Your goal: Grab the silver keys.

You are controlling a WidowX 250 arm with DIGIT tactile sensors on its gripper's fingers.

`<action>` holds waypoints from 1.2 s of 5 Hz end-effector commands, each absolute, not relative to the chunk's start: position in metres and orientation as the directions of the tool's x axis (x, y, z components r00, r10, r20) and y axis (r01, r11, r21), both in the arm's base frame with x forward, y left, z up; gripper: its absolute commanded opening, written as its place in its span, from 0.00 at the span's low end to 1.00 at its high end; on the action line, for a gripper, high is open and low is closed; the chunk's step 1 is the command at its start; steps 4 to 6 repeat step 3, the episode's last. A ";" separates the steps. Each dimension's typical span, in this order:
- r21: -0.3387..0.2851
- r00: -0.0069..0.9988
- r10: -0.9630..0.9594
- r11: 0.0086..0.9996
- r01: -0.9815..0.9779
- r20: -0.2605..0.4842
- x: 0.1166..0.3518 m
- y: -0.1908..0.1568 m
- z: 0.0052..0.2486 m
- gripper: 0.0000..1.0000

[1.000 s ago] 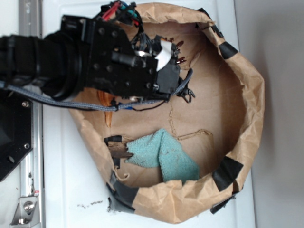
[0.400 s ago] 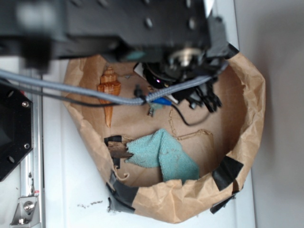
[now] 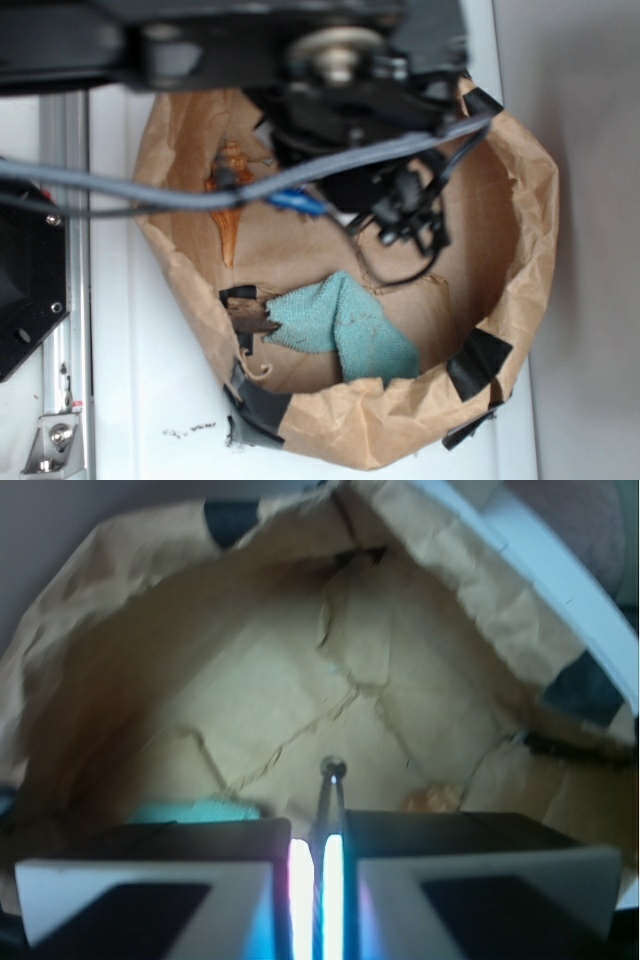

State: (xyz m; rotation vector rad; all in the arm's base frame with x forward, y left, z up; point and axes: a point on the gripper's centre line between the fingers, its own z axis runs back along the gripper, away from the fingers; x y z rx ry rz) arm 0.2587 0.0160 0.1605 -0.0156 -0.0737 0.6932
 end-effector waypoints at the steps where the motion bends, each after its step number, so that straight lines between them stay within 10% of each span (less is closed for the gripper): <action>1: -0.086 0.760 0.635 0.772 -0.629 0.142 0.263 0.035 0.181 0.00; 6: -0.052 0.772 0.617 0.785 -0.617 0.155 0.270 0.034 0.176 0.00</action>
